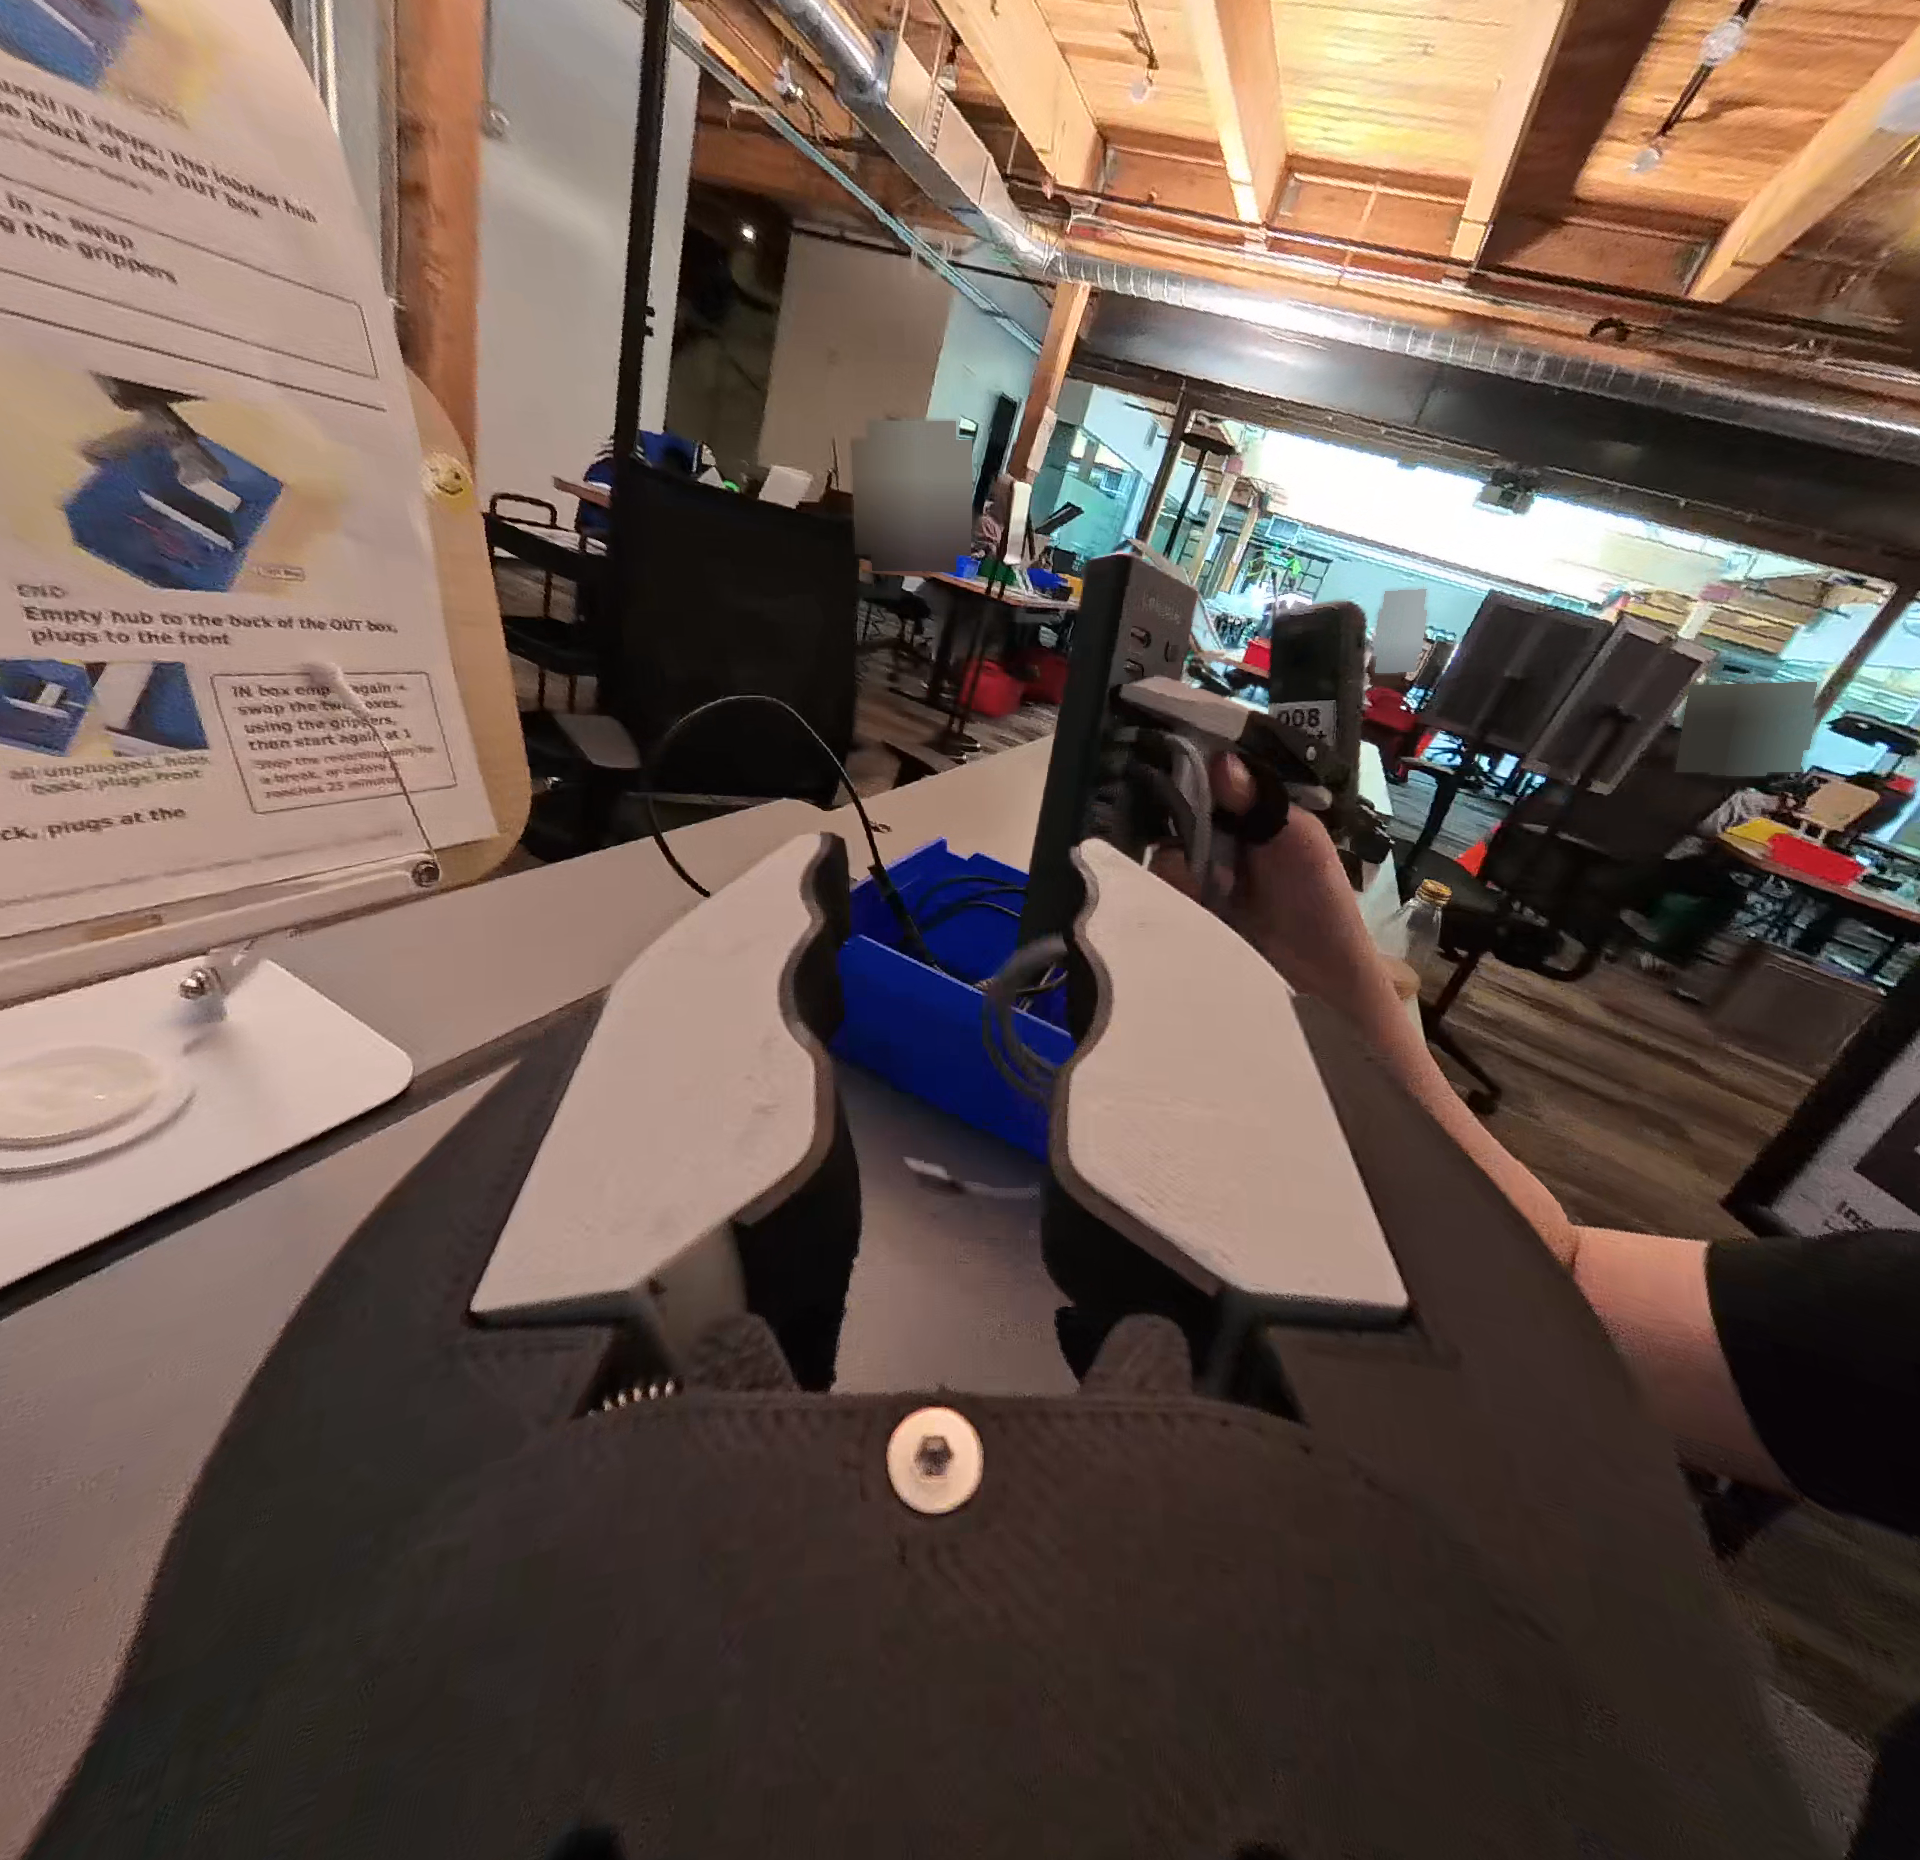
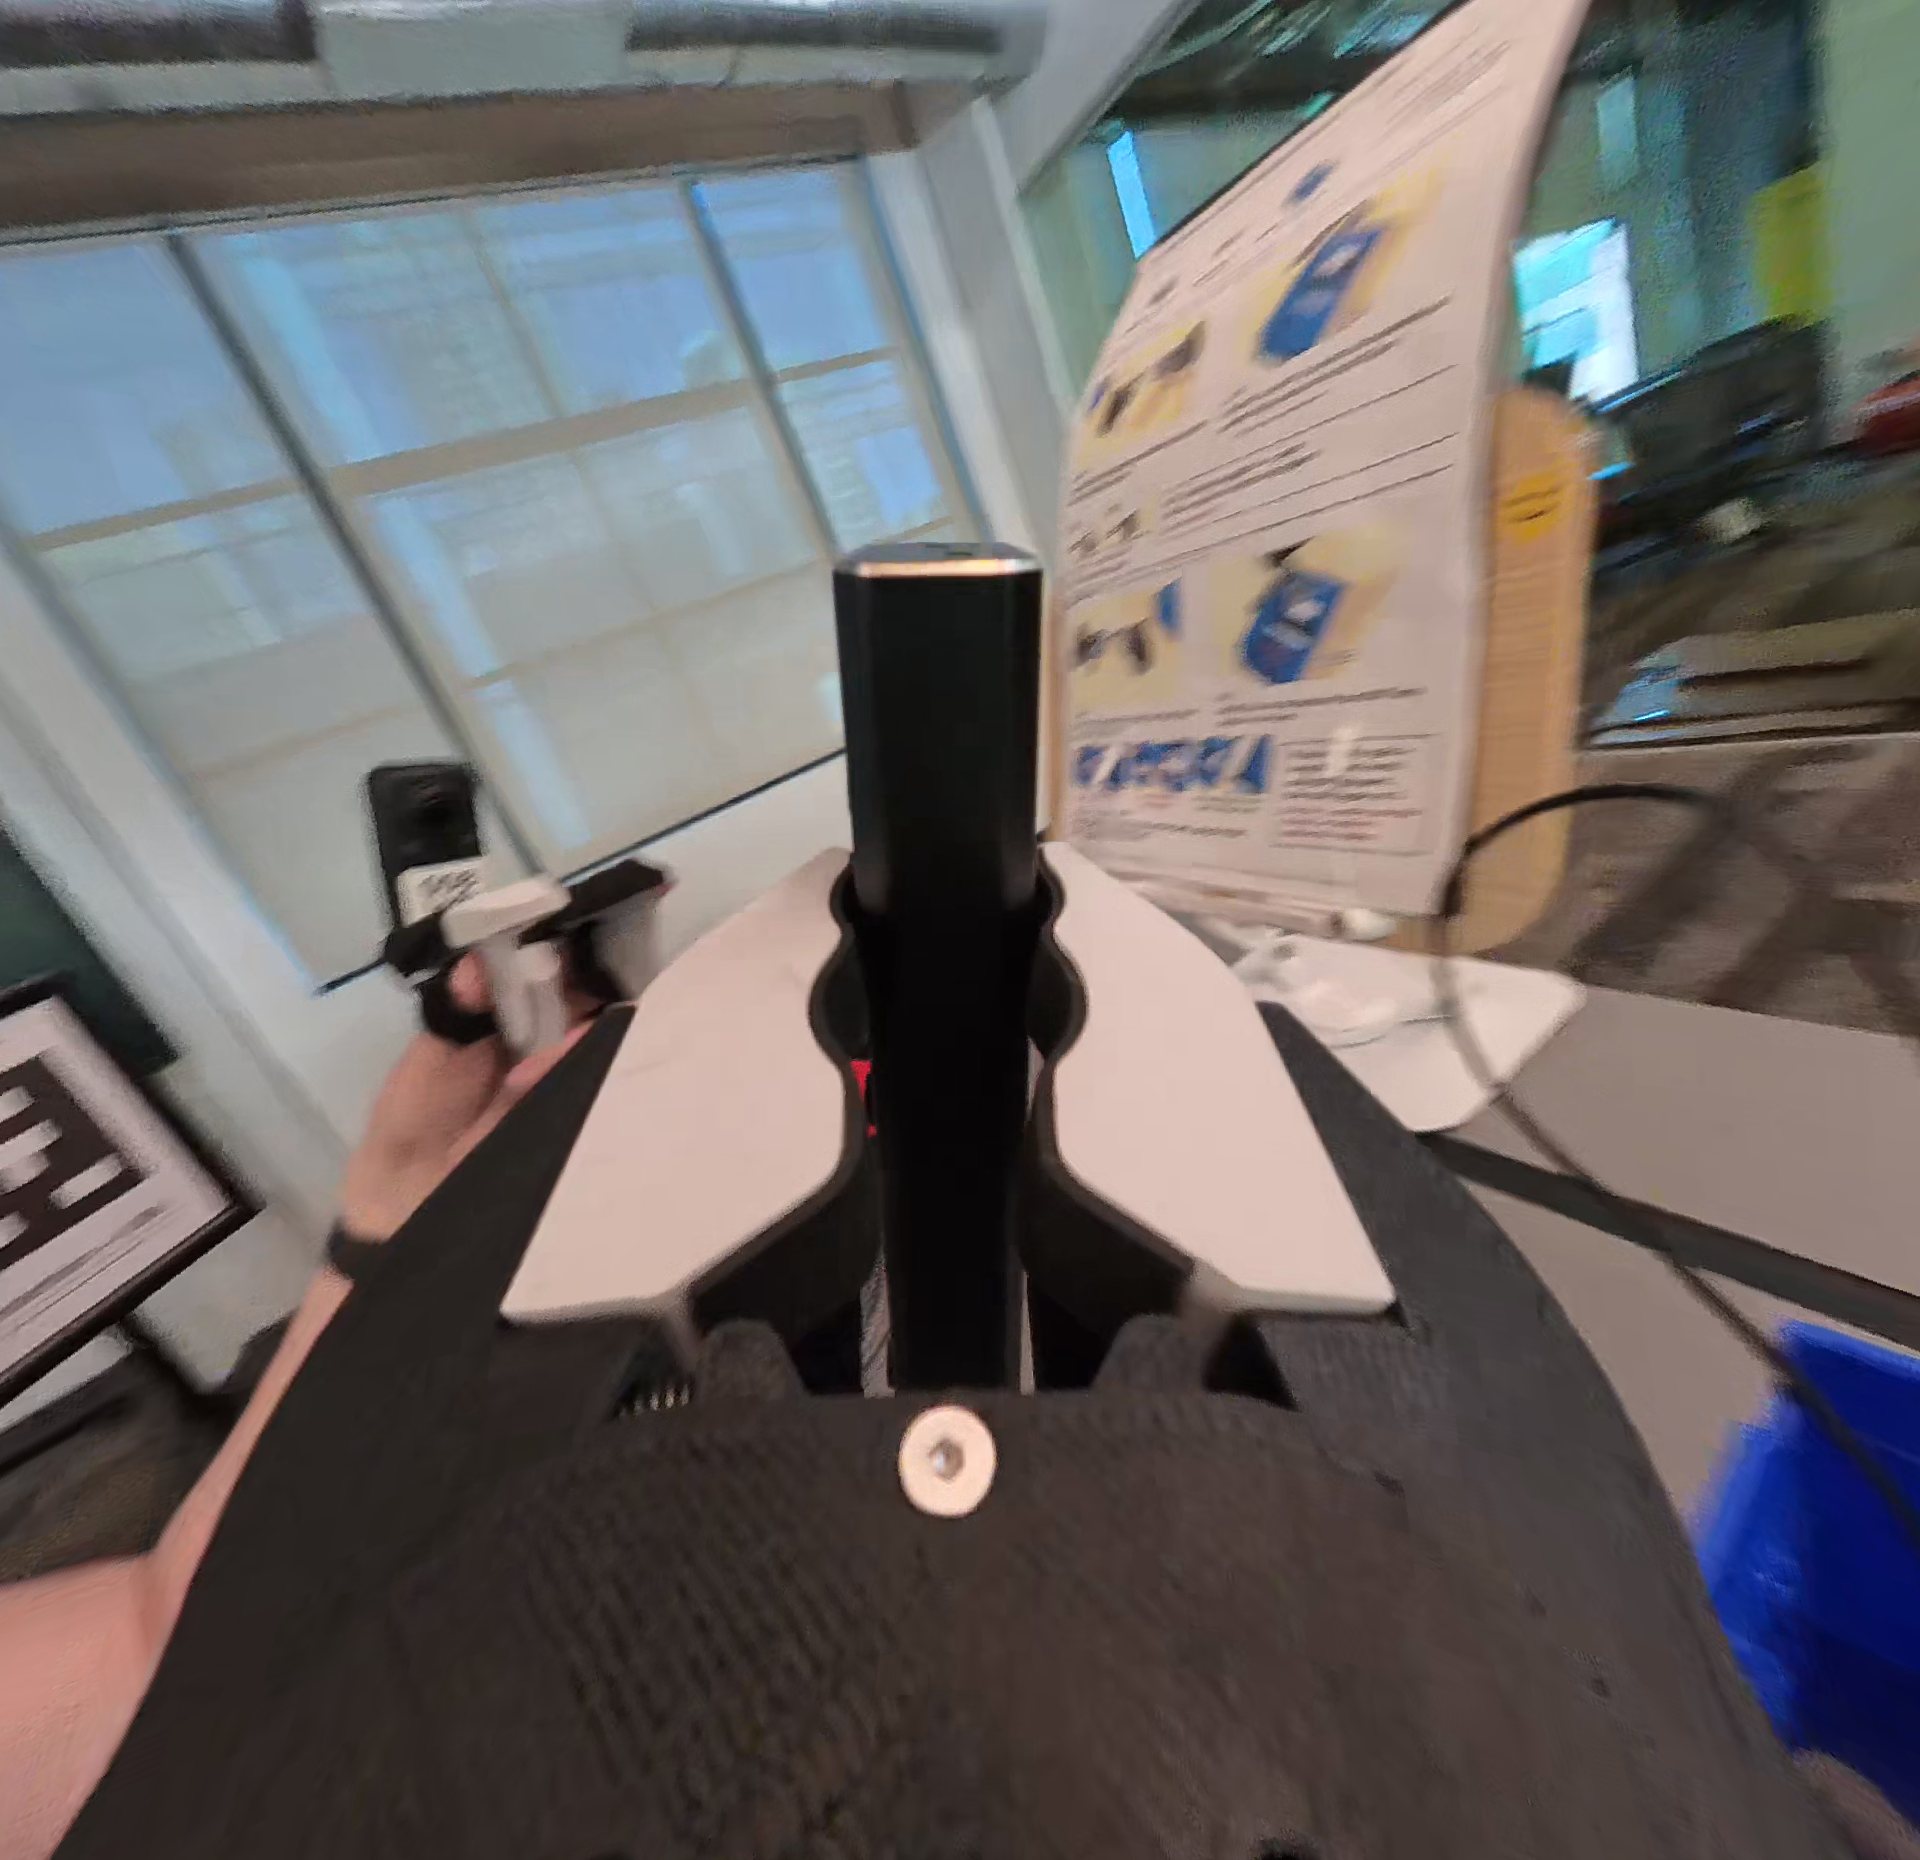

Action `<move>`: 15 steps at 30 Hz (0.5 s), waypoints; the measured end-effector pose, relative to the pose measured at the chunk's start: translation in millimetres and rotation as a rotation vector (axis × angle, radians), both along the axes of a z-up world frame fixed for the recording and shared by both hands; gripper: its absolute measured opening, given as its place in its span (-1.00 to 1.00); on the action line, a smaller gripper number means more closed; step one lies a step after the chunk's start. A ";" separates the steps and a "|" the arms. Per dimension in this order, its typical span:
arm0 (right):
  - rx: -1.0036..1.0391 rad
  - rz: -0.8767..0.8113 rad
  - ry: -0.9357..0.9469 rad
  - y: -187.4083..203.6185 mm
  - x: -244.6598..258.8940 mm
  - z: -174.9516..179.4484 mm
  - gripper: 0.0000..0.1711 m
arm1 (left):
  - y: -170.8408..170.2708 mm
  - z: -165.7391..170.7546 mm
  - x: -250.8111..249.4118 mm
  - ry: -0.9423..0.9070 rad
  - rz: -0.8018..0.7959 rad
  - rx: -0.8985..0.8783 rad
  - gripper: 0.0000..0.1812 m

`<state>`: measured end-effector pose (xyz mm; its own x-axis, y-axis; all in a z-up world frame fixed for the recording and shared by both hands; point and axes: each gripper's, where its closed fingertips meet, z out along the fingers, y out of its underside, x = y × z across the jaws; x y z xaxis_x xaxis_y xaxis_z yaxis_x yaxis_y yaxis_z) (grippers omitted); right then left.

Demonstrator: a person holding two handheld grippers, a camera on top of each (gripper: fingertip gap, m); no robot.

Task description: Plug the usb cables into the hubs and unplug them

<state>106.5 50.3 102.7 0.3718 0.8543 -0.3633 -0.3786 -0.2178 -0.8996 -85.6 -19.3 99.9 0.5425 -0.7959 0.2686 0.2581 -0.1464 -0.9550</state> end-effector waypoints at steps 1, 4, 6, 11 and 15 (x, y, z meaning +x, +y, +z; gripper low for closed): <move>0.010 -0.072 0.018 6.5 18.3 5.2 -0.66 | -1.4 0.8 0.4 -0.002 -0.008 0.000 -0.58; 0.069 -0.305 0.100 15.8 85.2 27.2 -0.66 | -1.7 -3.5 7.1 0.004 -0.047 -0.031 -0.59; 0.125 -0.516 0.076 21.7 133.0 32.7 -0.66 | 0.2 -8.3 13.5 0.008 -0.074 -0.052 -0.59; 0.138 -0.976 -0.169 56.6 222.7 -3.8 -0.67 | 6.3 -19.7 32.0 0.019 -0.125 -0.094 -0.61; 0.120 -1.016 -0.356 88.0 232.7 -46.7 -0.67 | 6.4 -29.4 45.6 0.060 -0.154 -0.118 -0.62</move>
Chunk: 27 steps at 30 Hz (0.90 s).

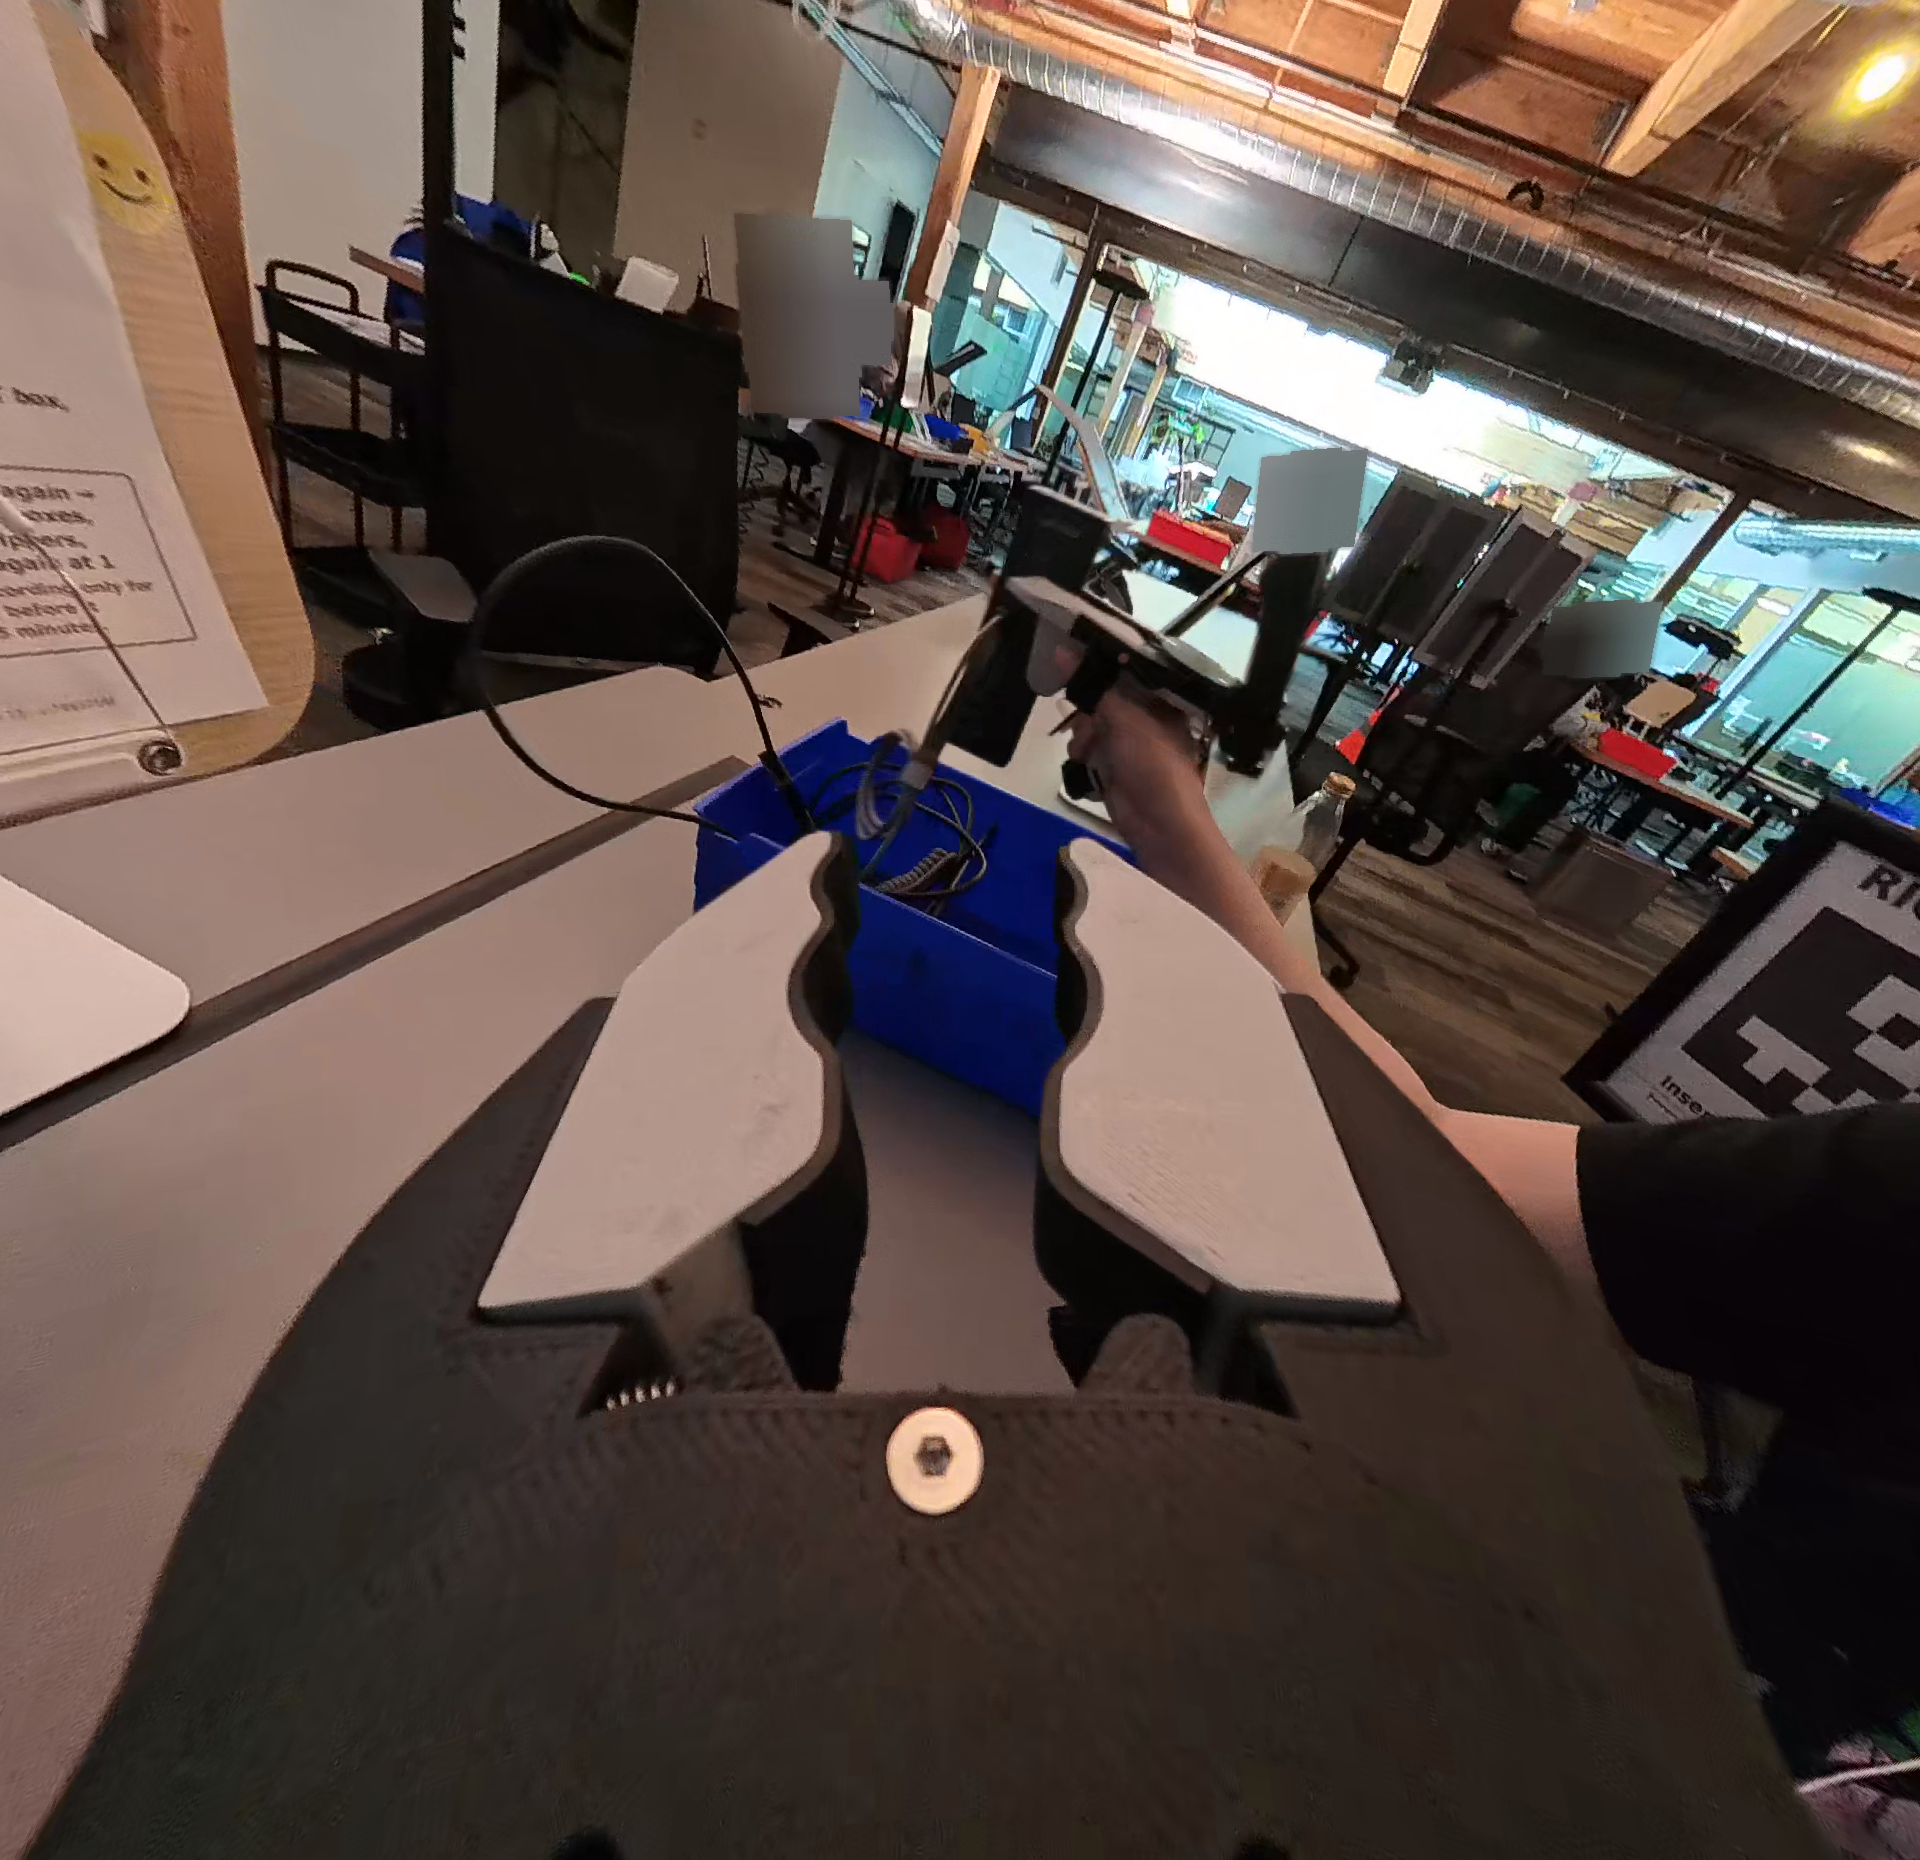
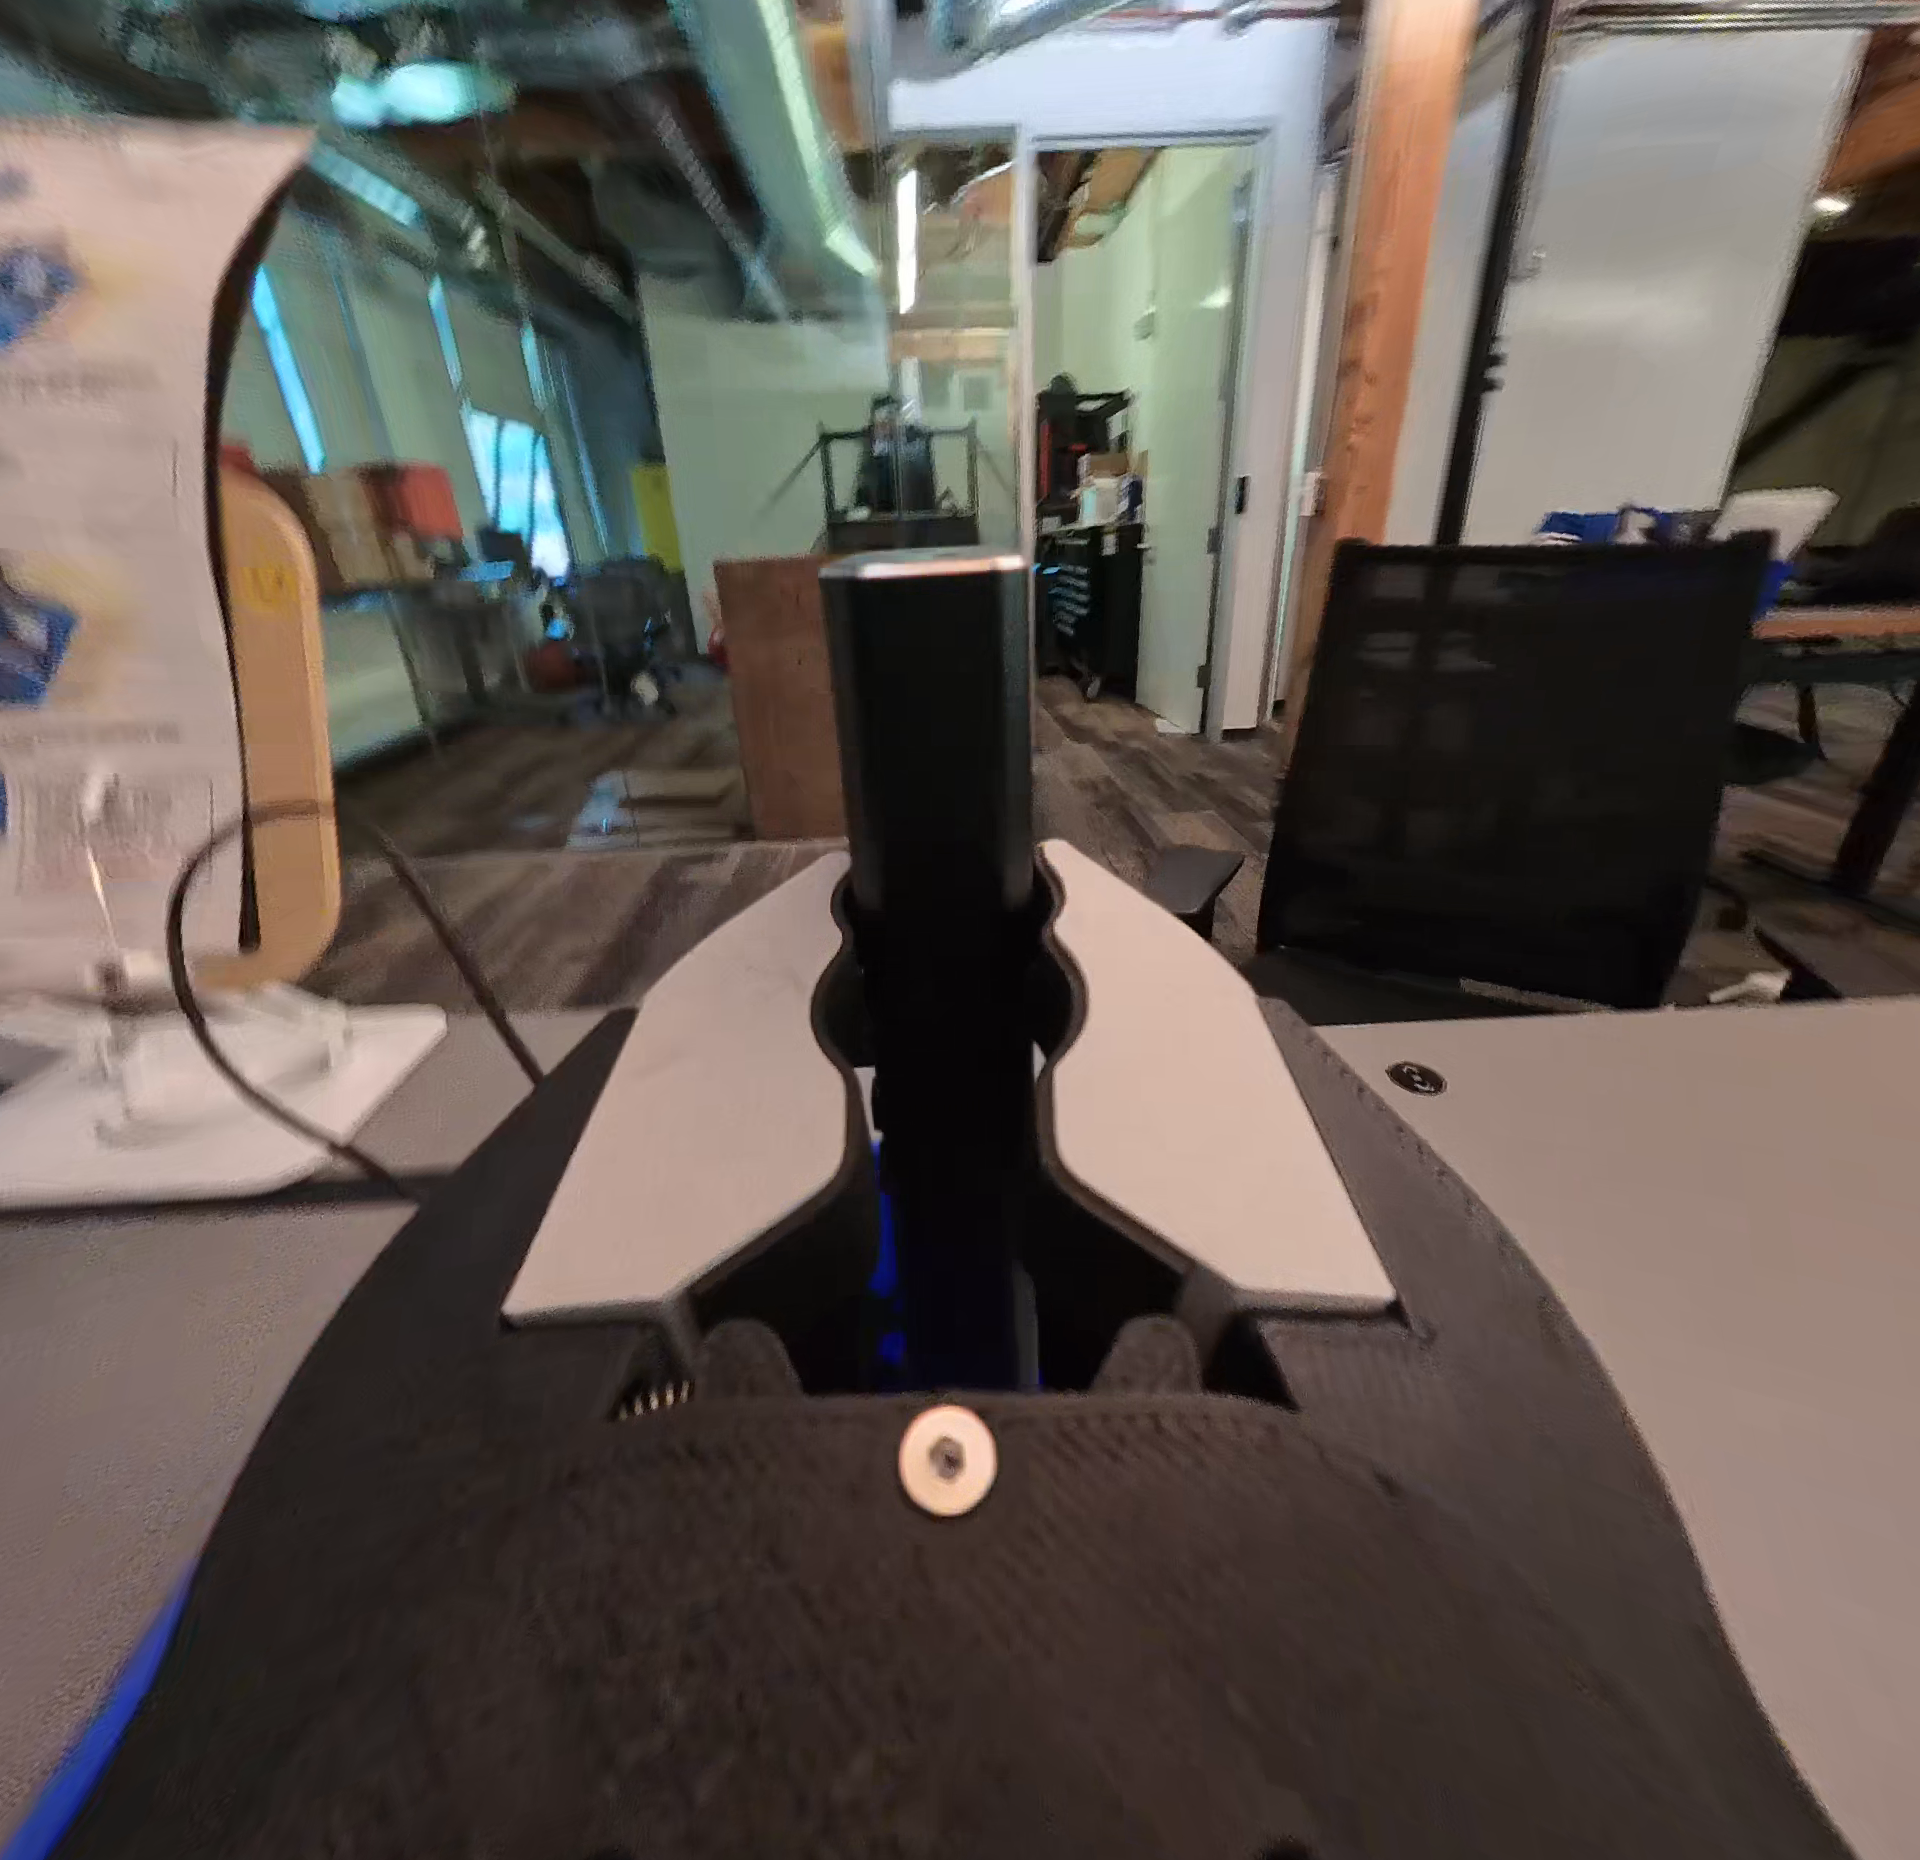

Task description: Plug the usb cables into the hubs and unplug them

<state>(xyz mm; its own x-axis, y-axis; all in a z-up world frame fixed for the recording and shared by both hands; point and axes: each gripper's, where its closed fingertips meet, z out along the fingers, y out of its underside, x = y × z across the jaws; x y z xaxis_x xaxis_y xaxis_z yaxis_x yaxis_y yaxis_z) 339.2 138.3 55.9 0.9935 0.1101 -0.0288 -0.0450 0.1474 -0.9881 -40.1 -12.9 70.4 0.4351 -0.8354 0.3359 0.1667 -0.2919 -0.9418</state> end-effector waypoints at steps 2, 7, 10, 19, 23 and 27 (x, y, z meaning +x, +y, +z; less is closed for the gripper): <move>-0.071 0.086 -0.162 10.9 -18.0 -18.9 -0.66 | -0.7 -2.5 4.2 0.015 -0.011 -0.003 -0.61; -0.254 0.252 -0.534 22.9 -61.7 -68.5 -0.66 | -2.9 -6.2 9.4 0.035 -0.033 -0.019 -0.62; -0.314 0.337 -0.829 23.3 -87.5 -101.2 -0.65 | -5.2 -5.9 12.1 0.034 -0.046 -0.022 -0.62; -0.595 0.327 -1.015 35.4 -91.0 -166.3 -0.55 | -7.5 -8.0 12.3 0.062 -0.061 -0.040 -0.60; -0.603 0.302 -0.913 20.6 -76.0 -134.3 -0.52 | -1.7 -7.4 -6.1 0.086 0.012 -0.068 -0.53; -0.682 0.271 -0.630 -18.3 -32.4 -99.6 -0.29 | 8.1 -10.4 -70.5 0.219 0.328 -0.128 -0.51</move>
